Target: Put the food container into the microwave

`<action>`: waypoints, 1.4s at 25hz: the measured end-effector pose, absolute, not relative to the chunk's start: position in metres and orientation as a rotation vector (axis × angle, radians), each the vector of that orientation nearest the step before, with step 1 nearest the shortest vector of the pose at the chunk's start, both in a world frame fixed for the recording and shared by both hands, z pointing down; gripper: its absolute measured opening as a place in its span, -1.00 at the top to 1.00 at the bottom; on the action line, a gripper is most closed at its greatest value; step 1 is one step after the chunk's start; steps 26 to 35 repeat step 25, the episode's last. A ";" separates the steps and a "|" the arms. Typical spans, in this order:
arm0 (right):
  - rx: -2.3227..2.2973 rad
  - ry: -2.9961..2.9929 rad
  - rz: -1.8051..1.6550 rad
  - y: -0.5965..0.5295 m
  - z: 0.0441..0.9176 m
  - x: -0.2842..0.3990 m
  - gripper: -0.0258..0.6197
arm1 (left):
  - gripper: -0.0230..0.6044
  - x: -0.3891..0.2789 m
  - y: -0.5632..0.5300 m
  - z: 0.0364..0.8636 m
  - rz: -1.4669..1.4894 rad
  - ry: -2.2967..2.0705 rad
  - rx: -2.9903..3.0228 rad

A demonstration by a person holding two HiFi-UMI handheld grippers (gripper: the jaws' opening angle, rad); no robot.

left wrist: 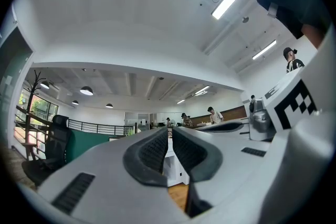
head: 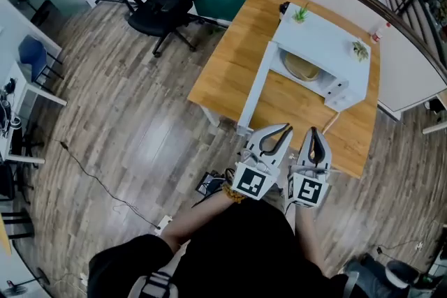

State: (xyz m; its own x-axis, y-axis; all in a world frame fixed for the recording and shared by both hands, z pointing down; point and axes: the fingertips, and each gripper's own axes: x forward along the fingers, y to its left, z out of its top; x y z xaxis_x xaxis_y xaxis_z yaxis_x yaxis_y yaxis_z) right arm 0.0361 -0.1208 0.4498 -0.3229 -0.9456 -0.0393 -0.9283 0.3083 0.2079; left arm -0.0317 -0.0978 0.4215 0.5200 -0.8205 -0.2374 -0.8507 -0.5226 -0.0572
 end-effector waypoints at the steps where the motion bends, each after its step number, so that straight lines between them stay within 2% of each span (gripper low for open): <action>1: 1.770 -2.470 -0.292 -0.121 0.449 0.034 0.91 | 0.81 -0.031 -0.096 0.420 0.271 1.433 -2.589; 16: 1.731 -2.457 -0.234 -0.140 0.457 0.034 0.91 | 0.81 -0.005 -0.093 0.404 0.300 1.327 -2.595; 21: 1.759 -2.394 -0.184 -0.137 0.467 0.061 0.91 | 0.81 0.016 -0.095 0.406 0.329 1.266 -2.643; 35: 1.814 -2.377 -0.110 -0.130 0.473 0.068 0.91 | 0.81 0.012 -0.091 0.412 0.301 1.249 -2.672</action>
